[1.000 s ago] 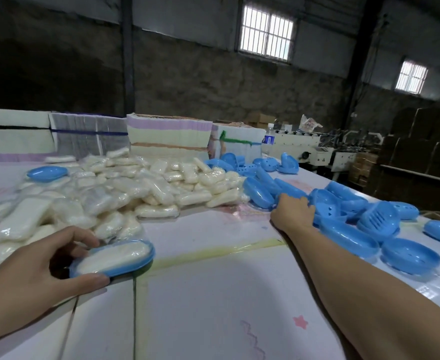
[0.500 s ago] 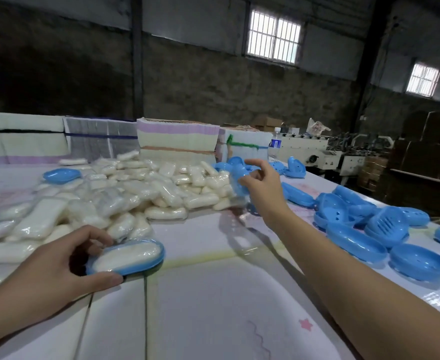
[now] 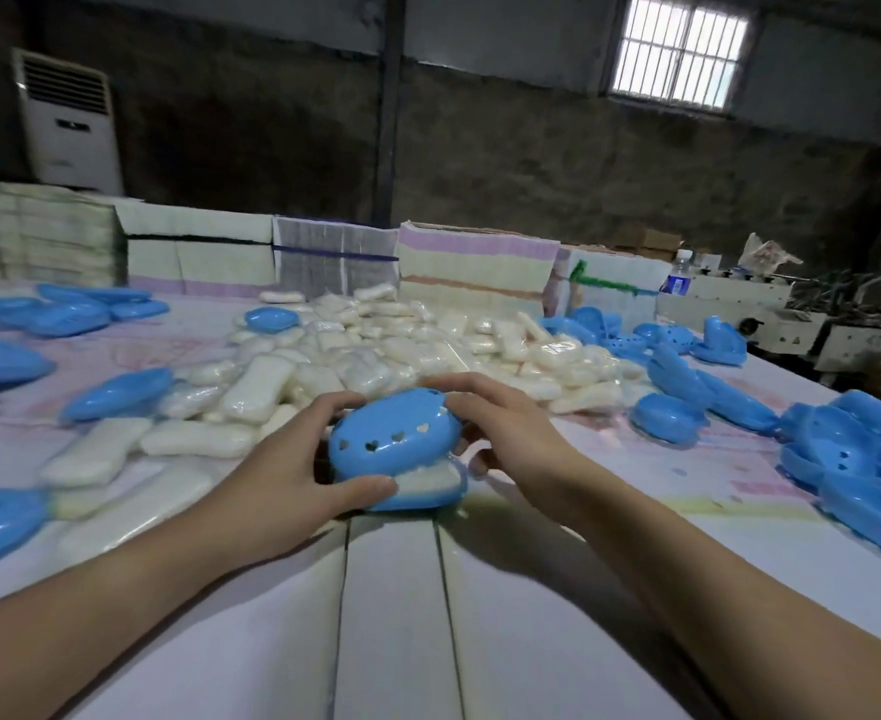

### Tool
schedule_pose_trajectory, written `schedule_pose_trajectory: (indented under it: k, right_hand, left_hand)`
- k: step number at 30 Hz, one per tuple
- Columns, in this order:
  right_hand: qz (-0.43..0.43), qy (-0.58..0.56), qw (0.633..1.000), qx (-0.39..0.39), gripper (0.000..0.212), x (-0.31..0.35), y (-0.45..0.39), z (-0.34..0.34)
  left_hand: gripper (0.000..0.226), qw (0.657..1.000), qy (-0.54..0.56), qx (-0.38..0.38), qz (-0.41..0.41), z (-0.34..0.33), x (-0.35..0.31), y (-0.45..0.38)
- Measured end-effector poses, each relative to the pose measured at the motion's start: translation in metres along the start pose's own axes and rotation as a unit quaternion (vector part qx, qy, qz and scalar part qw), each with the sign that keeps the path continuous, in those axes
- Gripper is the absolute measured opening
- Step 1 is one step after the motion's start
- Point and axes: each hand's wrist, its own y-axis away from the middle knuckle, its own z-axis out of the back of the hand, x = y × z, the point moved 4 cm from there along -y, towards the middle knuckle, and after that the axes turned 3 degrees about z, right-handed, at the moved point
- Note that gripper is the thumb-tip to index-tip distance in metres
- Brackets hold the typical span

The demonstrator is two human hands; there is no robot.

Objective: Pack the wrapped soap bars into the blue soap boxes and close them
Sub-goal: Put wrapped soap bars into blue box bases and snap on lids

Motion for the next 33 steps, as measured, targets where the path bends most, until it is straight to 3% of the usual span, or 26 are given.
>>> schedule_pose_trajectory:
  k: [3,7,12,20,33]
  right_hand:
    - [0.068,0.130,0.989,-0.015,0.025,0.0025,0.0001,0.0056]
    - [0.066,0.189,0.978,0.058,0.026,-0.0012,0.0018,0.0069]
    - [0.086,0.272,0.949,0.137,0.060,-0.0040,0.0058,0.0017]
    - [0.072,0.290,0.945,0.137,0.056,-0.0031,0.0074,-0.0009]
    - [0.068,0.301,0.941,0.141,0.050,-0.0024,0.0071,-0.0018]
  left_hand:
    - [0.061,1.000,-0.007,-0.009,0.002,0.0006,-0.0014,0.0007]
    - [0.063,1.000,-0.016,0.007,0.006,-0.0005,-0.0023,0.0021]
    - [0.058,0.999,-0.025,0.038,0.007,-0.0002,-0.0018,0.0029]
    - [0.070,0.996,-0.036,0.077,0.032,-0.0010,-0.0011,0.0025]
    - [0.064,0.997,-0.023,0.072,0.016,-0.0019,-0.0003,0.0034]
